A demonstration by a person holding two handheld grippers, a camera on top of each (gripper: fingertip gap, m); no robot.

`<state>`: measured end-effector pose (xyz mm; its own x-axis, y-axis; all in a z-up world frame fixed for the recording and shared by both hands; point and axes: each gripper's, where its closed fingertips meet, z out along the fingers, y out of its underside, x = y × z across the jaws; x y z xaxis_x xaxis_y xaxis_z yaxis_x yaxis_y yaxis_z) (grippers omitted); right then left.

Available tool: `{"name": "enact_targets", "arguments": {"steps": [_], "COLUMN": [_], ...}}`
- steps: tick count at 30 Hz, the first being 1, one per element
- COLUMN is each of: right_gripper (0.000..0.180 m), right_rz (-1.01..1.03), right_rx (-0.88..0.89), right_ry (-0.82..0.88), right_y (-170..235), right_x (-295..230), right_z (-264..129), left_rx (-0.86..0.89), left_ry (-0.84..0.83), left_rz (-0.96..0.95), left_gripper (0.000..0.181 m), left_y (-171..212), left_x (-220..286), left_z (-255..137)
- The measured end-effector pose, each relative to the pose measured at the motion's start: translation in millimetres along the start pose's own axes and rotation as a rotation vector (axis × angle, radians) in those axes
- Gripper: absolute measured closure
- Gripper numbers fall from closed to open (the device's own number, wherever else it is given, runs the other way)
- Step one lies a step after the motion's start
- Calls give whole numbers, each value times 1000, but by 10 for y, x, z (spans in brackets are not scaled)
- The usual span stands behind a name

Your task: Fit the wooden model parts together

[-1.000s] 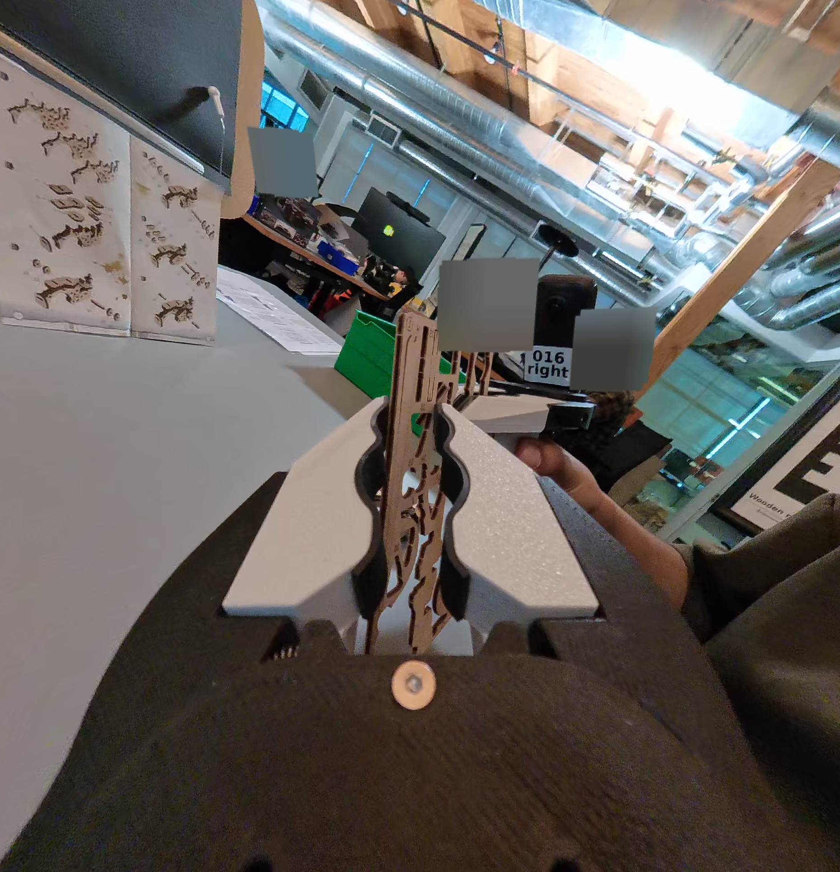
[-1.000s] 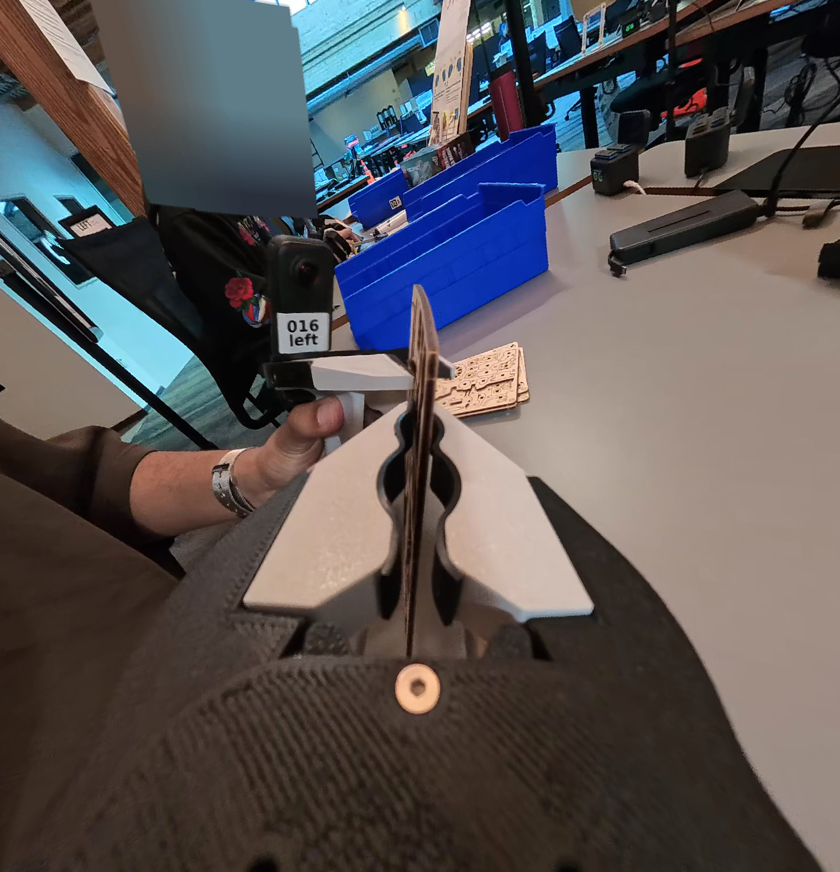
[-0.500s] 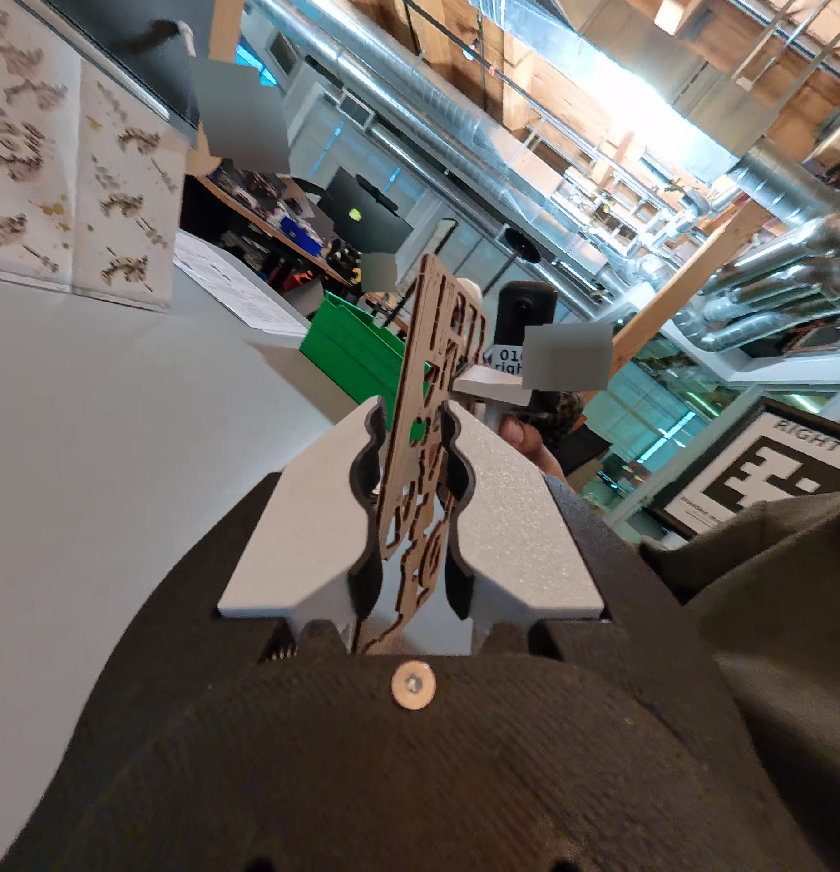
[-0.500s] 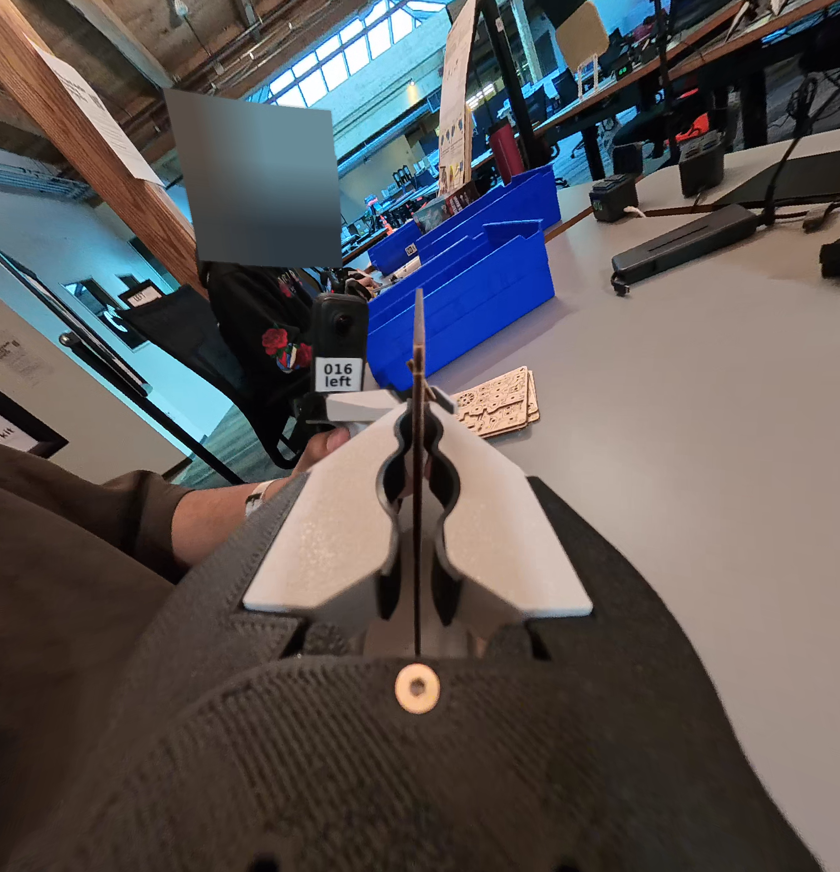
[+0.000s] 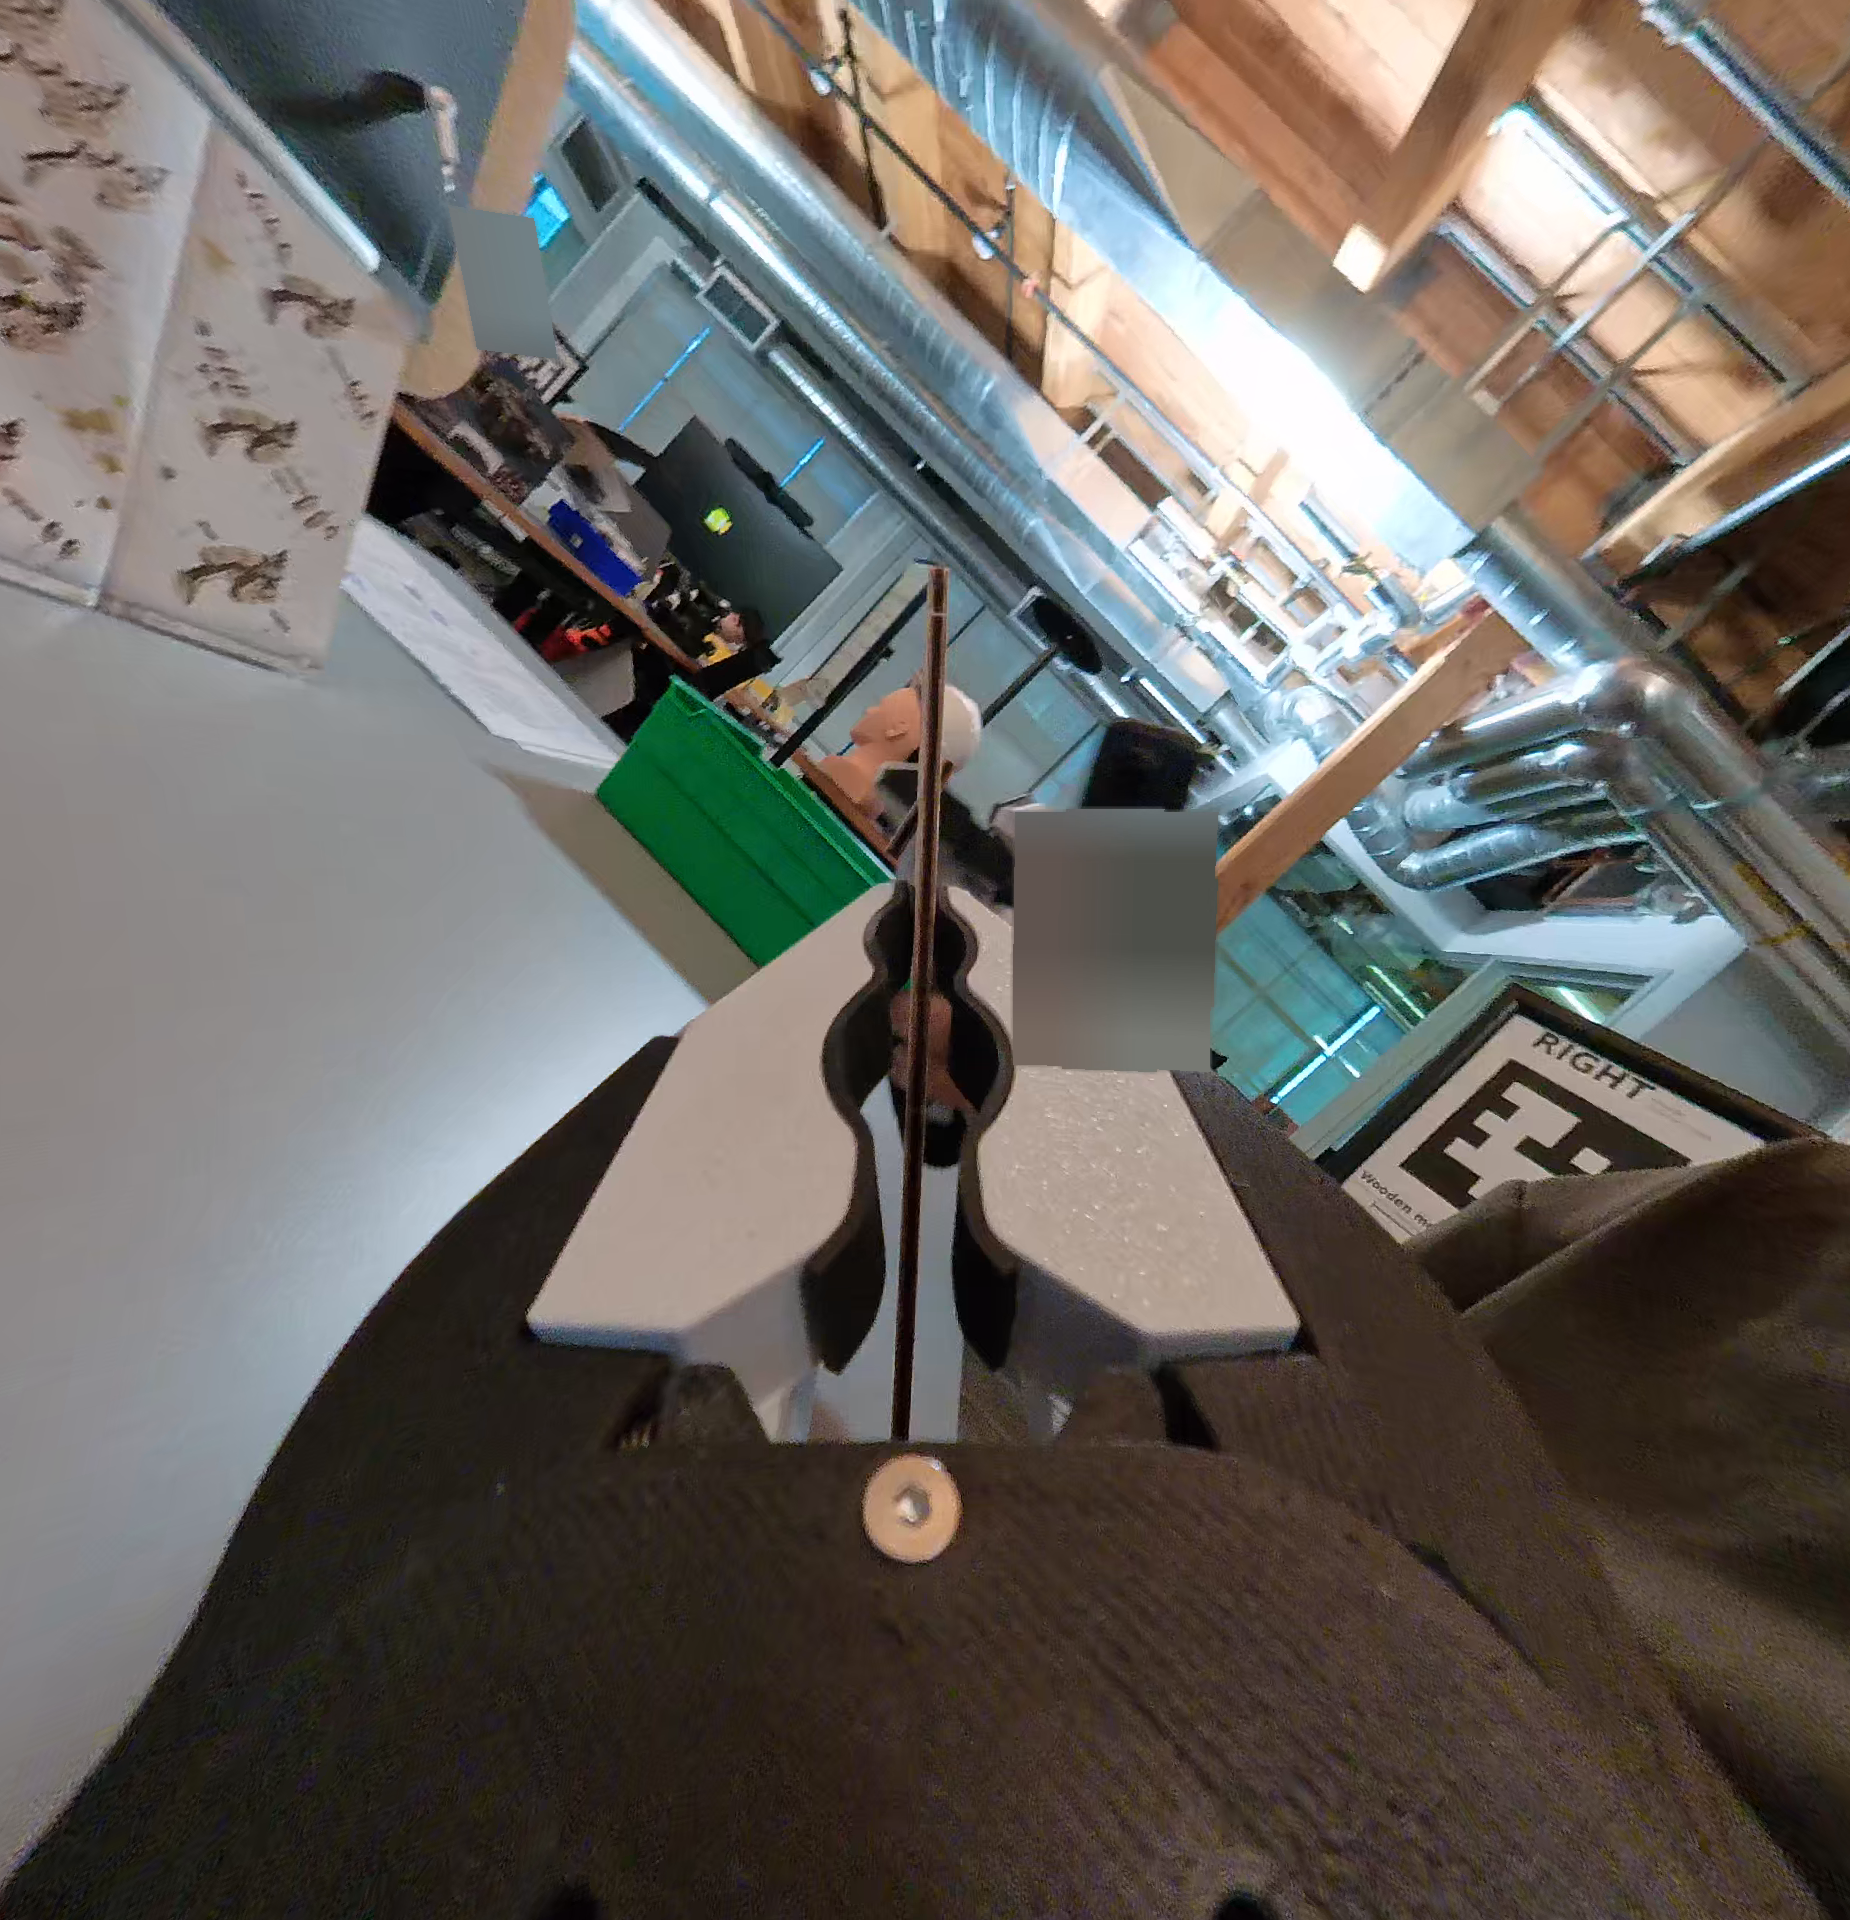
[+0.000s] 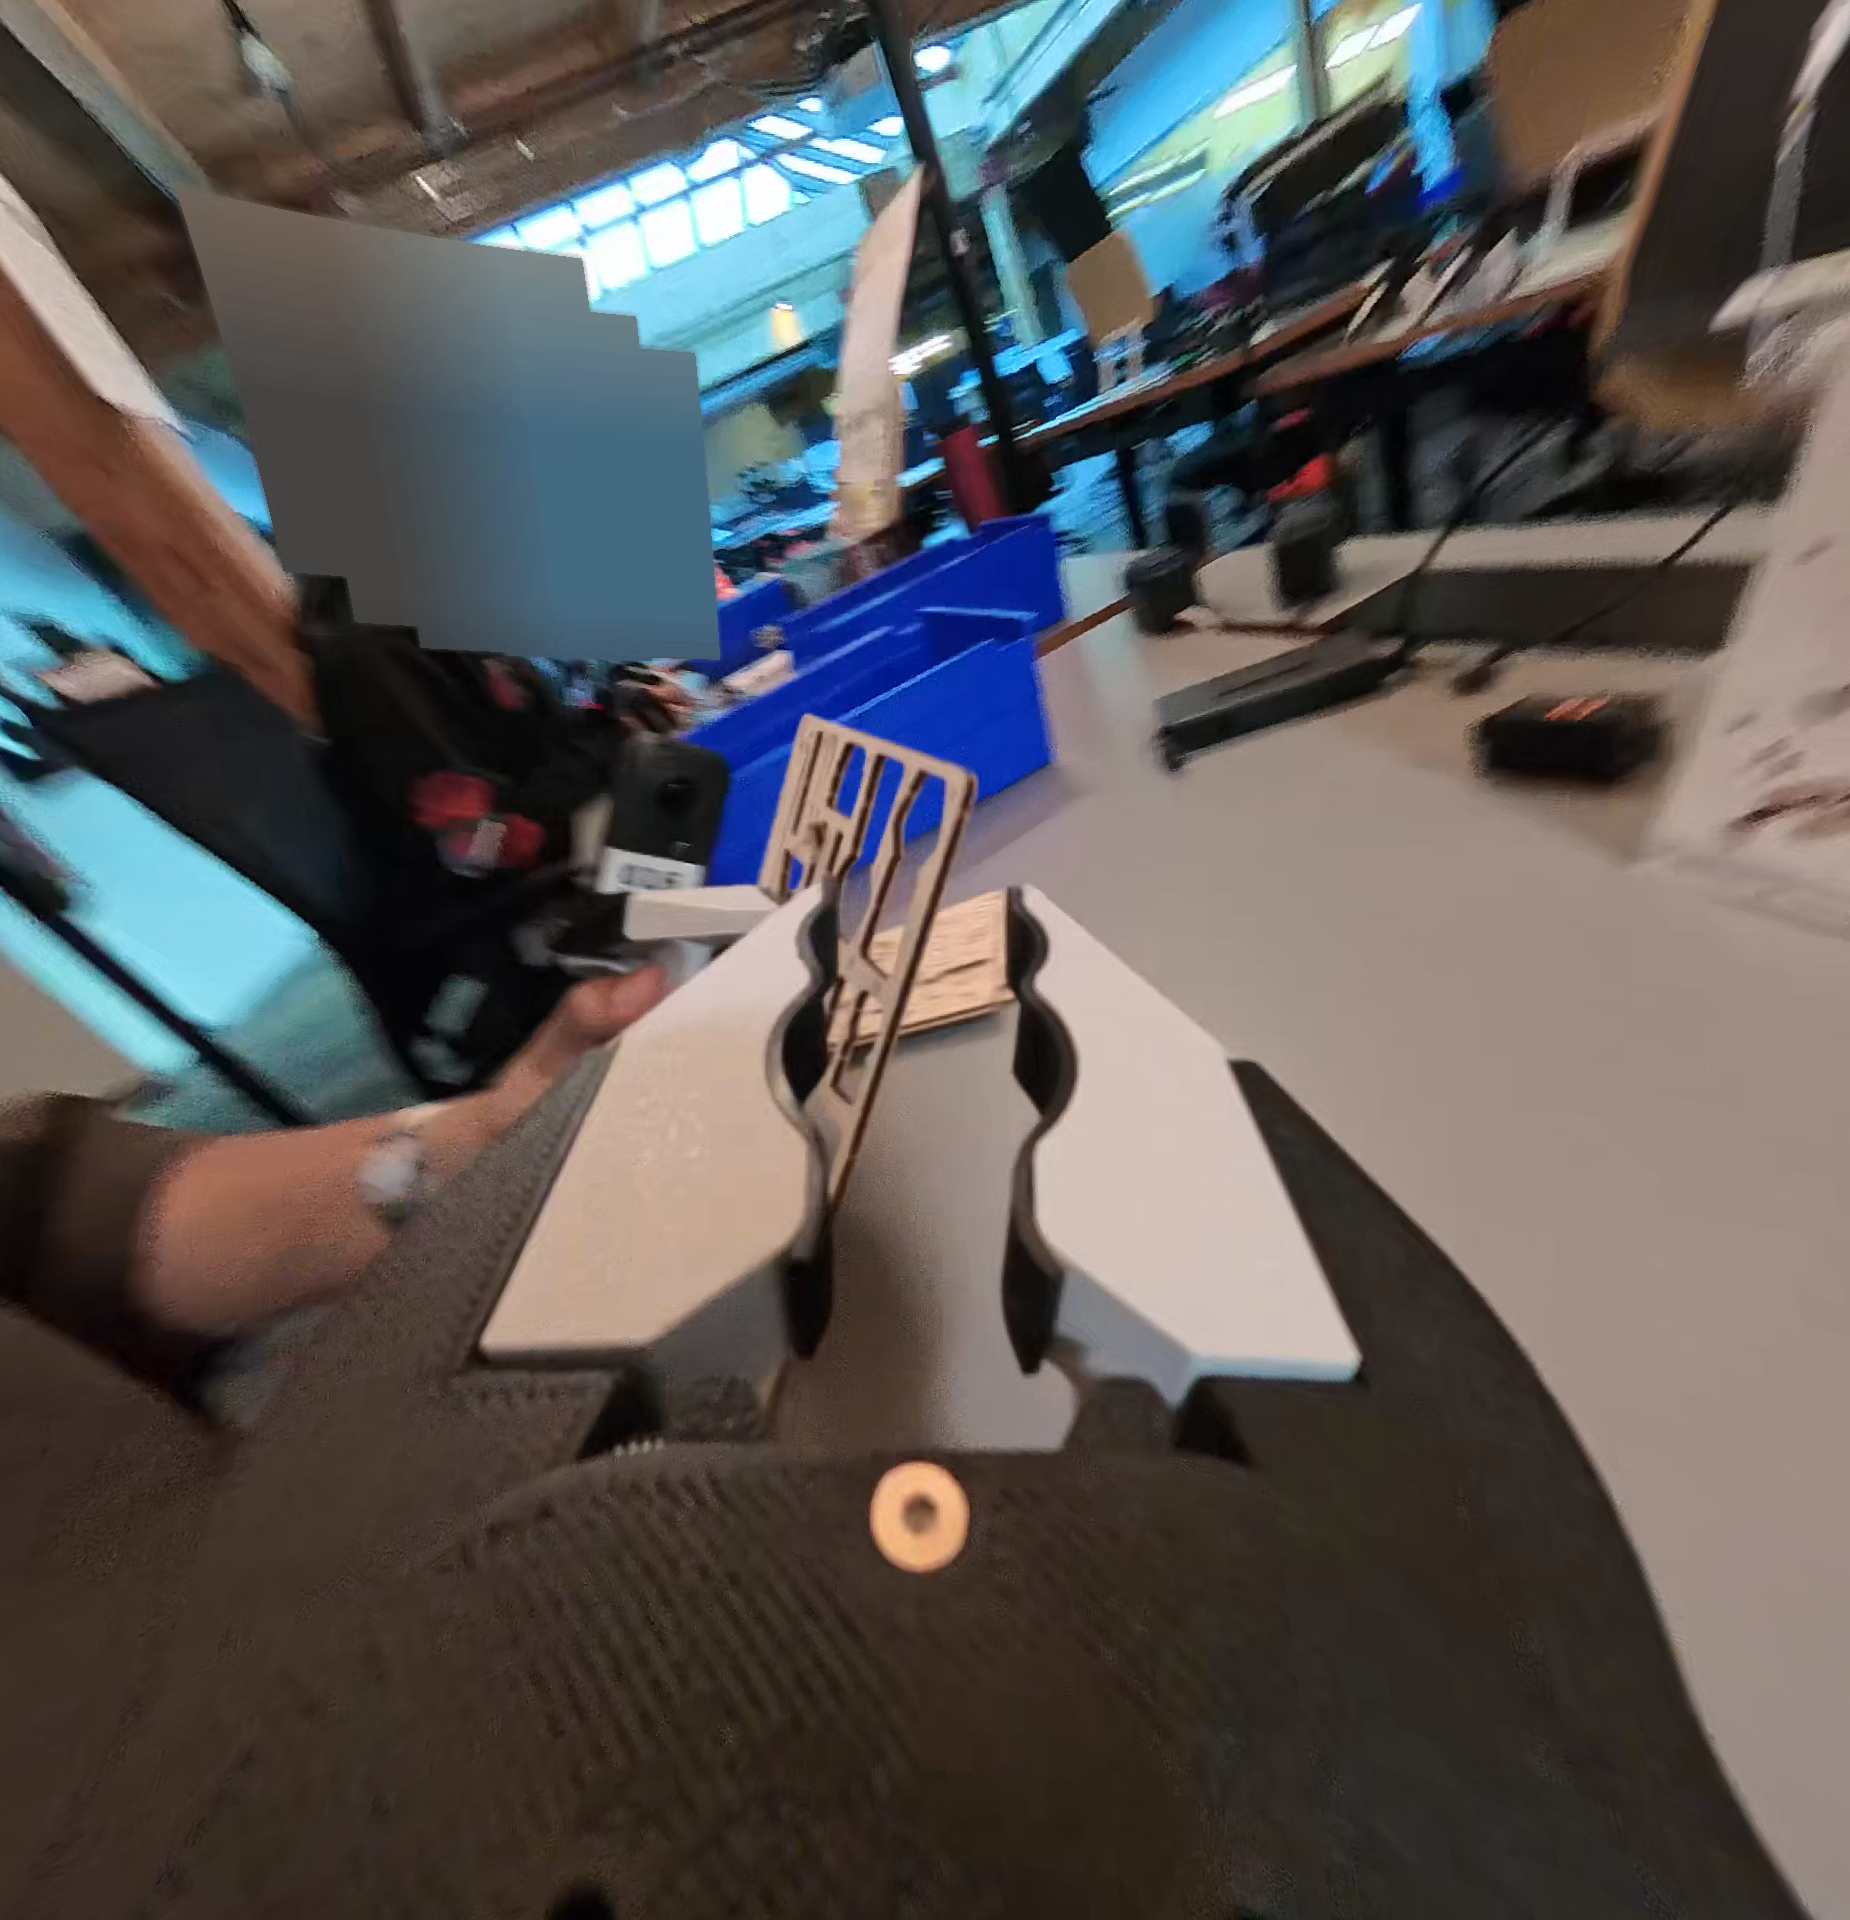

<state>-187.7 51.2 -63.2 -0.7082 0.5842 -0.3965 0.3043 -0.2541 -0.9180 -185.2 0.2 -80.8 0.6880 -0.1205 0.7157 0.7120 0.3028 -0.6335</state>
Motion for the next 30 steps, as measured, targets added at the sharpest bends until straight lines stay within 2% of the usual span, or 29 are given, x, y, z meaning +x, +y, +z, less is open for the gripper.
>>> {"name": "enact_targets", "arguments": {"steps": [2,6,7,9,12,15,26,30], "right_gripper": [148,168,169,167,162,165,176,172], "right_rz": [-232,-781,-894,-1016,-986,-967,-1133,-1161], "right_rx": [-4,-134,-168,-226,-238,-245,-310,-313], "right_ry": [92,180,218,266,270,260,303,312], "right_y": [-69,81,148,275,338,338,363,372], "right_x": [-7,-246,-241,-195,-159,-131,-97,-117], "right_z": [-30,70,96,138,168,155,121,140], "left_rx": [-52,-162,-181,-218,-259,-275,-261,-275], "left_ry": [-67,-144,-151,-174,-202,-206,-239,-237], "left_rz": [0,82,103,152,237,296,359,392], "left_gripper": [181,181,181,181,181,181,181,181], "left_y": [49,190,221,281,349,370,376,374], "left_x": [-127,-206,-199,-196,-183,-140,-121,-107], "left_z": [-11,19,33,54,80,102,127,117]}}
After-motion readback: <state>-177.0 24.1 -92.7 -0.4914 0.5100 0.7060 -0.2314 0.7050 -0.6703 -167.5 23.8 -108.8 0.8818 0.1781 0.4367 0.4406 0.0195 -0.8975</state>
